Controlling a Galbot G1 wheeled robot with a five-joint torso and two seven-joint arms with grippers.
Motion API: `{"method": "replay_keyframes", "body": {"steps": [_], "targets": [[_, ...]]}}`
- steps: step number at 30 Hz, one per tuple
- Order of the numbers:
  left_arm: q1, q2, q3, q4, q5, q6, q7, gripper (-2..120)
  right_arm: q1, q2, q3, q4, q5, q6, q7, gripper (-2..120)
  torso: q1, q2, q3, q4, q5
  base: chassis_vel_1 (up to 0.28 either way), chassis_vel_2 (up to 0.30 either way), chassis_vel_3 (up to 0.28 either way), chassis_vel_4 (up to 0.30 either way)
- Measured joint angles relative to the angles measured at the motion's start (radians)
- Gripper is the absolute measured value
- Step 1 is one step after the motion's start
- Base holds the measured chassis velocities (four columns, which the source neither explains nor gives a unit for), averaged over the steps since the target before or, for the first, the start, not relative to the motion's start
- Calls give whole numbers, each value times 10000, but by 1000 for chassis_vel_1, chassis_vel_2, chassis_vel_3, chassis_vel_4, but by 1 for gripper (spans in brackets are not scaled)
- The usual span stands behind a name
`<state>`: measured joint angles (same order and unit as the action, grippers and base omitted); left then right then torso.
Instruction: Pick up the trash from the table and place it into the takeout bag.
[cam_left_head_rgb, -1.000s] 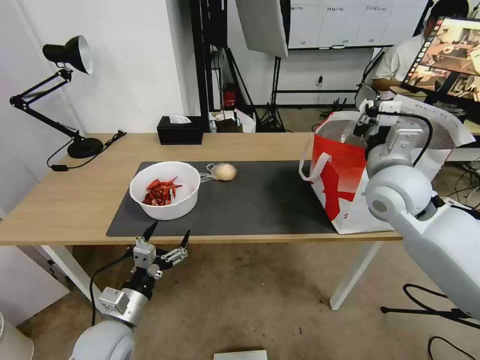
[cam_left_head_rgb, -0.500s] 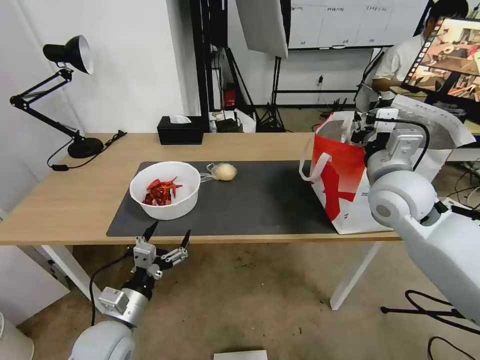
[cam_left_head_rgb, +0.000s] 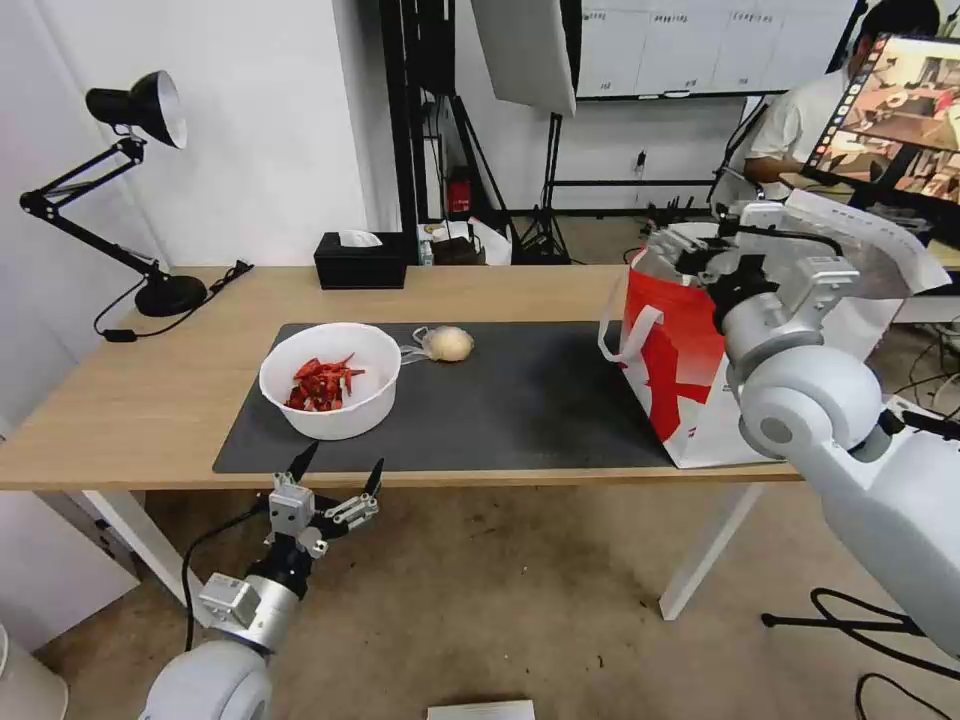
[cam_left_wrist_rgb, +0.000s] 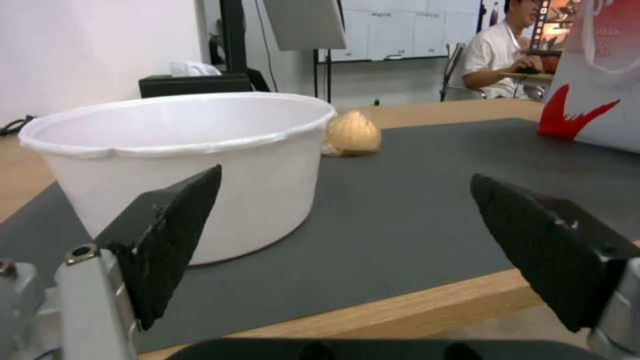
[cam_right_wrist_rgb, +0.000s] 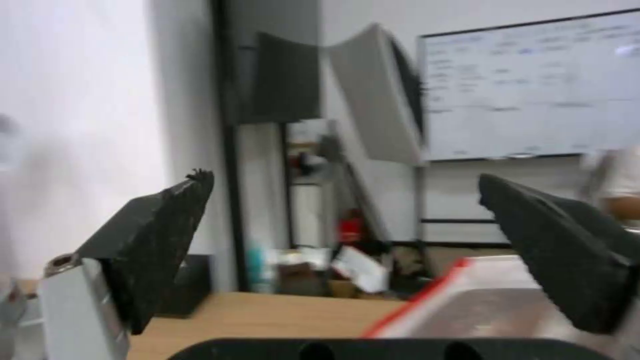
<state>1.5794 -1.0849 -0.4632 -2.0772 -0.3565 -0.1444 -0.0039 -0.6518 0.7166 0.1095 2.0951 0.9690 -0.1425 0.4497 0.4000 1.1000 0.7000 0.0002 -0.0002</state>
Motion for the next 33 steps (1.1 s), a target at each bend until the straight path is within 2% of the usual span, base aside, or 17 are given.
{"method": "replay_keyframes", "body": {"steps": [1,3,4,5,7,9,12,13,16,17,20,21,24,28,33], "targets": [[0,-8,-1,0,0,-8,0,100,-361,-46,86,201,74,229,-500,100,0,0,0,1,0,0,0,0,0],[0,-15,-1,0,0,-15,-1,100,-671,-71,164,336,86,339,-847,100,0,0,0,0,-1,0,0,0,0],[1,-38,-1,1,5,-24,-4,100,-1415,-97,297,606,-8,566,-1541,100,0,0,0,-3,2,0,0,0,0],[1,-38,-1,1,5,-24,-4,100,-1415,-97,297,606,-8,566,-1541,100,0,0,0,-3,2,0,0,0,0],[-13,-95,20,31,14,-43,0,100,-2492,-39,457,940,-529,908,-2341,100,0,1,-1,-2,4,0,0,0,0],[-35,-155,57,61,22,-61,-17,100,-2939,11,560,1065,-730,1001,-2541,100,0,1,-1,-2,2,0,0,0,0],[-63,-245,130,97,45,-101,-7,100,-4876,524,1069,1203,-1875,1552,-3096,100,0,0,0,-2,4,0,0,0,0],[-63,-245,130,97,45,-101,-7,100,-4876,524,1069,1203,-1875,1552,-3096,100,0,0,0,-2,4,0,0,0,0],[-32,-271,145,197,73,-202,-1,100,-6798,1377,1351,877,-3365,2539,-3679,100,-1,0,-1,-3,2,0,0,0,0],[-32,-271,145,197,73,-202,-1,100,-6798,1377,1351,877,-3365,2539,-3679,100,-1,0,-1,-3,2,0,0,0,0],[29,-301,143,244,93,-271,13,100,-8351,2438,1502,270,-4701,3506,-3978,100,-1,1,-1,-2,1,0,0,0,0],[29,-301,143,244,93,-271,13,100,-8351,2438,1502,270,-4701,3506,-3978,100,-1,1,-1,-2,1,0,0,0,0],[72,-357,139,300,146,-310,24,100,-9383,3364,1549,-314,-5624,4179,-4207,100,-2,1,-2,-3,-1,0,0,0,0],[154,-435,136,326,237,-378,42,100,-9811,3885,1511,-725,-6194,4619,-4379,100,-1,1,-1,-3,0,0,0,0,0],[259,-474,112,308,283,-428,51,100,-9869,4034,1425,-846,-6340,4687,-4412,100,-1,1,-1,-2,0,0,0,0,0]]}}
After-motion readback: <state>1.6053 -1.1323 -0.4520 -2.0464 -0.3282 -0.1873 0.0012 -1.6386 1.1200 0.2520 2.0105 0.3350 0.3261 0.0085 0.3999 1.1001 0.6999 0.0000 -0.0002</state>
